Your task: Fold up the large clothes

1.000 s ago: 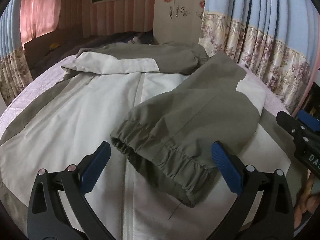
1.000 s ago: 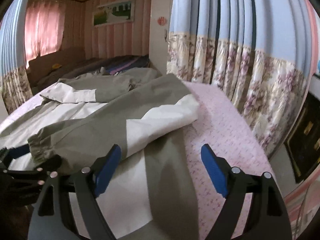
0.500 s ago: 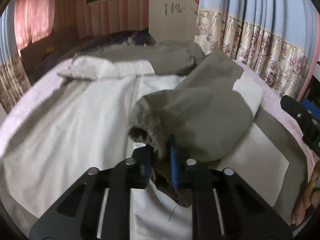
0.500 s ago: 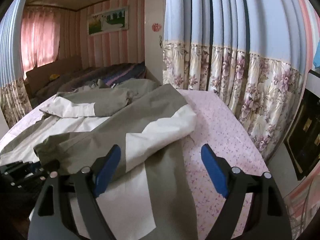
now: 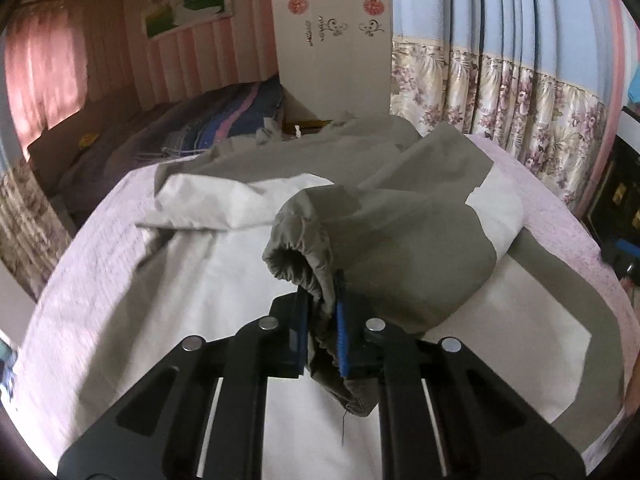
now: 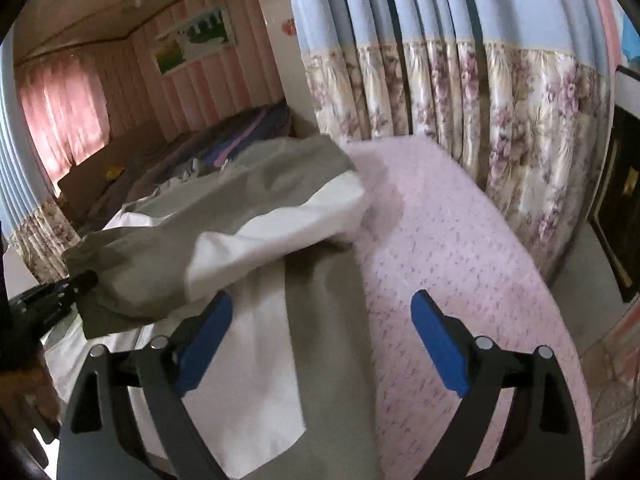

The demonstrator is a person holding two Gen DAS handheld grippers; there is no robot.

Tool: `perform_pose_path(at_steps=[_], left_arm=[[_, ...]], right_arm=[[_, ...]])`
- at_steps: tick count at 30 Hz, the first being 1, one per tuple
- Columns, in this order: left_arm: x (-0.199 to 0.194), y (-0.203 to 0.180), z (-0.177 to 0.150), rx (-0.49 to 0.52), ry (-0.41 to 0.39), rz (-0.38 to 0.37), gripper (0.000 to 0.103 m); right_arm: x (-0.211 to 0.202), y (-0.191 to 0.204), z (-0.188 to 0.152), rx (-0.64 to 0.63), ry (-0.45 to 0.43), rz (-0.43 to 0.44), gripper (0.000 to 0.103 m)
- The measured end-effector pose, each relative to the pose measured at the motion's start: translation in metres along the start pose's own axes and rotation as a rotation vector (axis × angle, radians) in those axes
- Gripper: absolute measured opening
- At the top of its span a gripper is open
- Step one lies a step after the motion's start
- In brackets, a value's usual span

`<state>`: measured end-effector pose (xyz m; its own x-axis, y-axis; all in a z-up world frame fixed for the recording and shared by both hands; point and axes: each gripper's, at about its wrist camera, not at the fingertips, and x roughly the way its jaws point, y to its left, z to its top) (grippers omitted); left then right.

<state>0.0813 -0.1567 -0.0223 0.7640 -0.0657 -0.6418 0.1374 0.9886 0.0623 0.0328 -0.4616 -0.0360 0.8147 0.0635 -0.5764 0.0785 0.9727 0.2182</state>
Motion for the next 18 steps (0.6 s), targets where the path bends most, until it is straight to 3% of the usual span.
perform_pose_path(at_steps=[4, 10, 13, 18], left_arm=[[0.006, 0.053, 0.02, 0.003, 0.005, -0.056, 0.009], [0.043, 0.129, 0.062, 0.056, 0.024, -0.001, 0.009], [0.076, 0.16, 0.094, 0.104, 0.012, 0.013, 0.01], [0.137, 0.179, 0.124, 0.191, 0.046, 0.041, 0.012]], right_arm=[[0.005, -0.011, 0.013, 0.036, -0.006, -0.012, 0.091], [0.04, 0.0, 0.039, -0.075, 0.059, -0.034, 0.091], [0.073, 0.016, 0.064, -0.114, 0.067, -0.024, 0.091], [0.149, 0.042, 0.11, -0.161, 0.107, 0.005, 0.091]])
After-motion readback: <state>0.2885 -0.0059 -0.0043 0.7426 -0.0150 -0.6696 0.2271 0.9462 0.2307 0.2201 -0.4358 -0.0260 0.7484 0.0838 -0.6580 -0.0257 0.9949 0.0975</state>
